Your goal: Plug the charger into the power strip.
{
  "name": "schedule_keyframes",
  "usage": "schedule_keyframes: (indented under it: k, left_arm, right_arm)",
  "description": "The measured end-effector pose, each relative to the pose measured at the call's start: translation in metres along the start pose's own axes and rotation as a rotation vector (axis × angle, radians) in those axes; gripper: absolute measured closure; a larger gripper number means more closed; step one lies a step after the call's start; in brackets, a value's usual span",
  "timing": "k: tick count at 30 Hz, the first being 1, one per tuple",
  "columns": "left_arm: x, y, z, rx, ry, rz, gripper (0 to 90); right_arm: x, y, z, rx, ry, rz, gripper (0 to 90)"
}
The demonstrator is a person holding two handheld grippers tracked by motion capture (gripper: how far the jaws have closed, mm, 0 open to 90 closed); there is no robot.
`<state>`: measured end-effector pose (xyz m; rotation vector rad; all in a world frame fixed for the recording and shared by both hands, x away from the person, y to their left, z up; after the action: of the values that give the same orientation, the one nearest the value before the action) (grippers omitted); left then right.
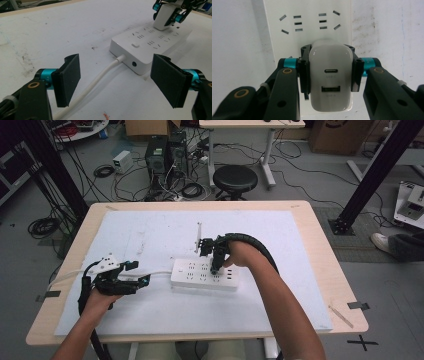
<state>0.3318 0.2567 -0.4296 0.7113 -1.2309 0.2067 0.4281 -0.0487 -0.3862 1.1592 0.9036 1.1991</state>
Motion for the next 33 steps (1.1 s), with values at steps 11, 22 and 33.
schedule_keyframes:
  k: [11,22,33]
  left_arm:
    - [-0.001,-0.001,-0.001,-0.005,0.003,0.003,24.2]
    - [0.001,0.001,-0.002,-0.001,0.008,0.033,24.2]
    - [0.012,0.004,0.005,-0.003,-0.020,0.046,23.9]
  right_arm:
    - [-0.002,-0.002,0.002,0.019,-0.014,0.020,62.6]
    - [-0.046,0.023,0.006,0.006,-0.322,0.341,25.6]
    - [-0.090,0.041,-0.007,-0.022,-0.459,0.476,21.3]
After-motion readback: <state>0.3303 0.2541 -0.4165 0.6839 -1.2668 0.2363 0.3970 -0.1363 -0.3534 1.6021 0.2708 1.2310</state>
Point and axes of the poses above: each handheld gripper's, and its own axes: y roughly backward along the jaws, x roughly out of its top, z roughly to its right, the point moved 2 cm from there along -y, roughly forward along the jaws, and after that the axes turned 8 degrees about -x, right-handed, at the moved point
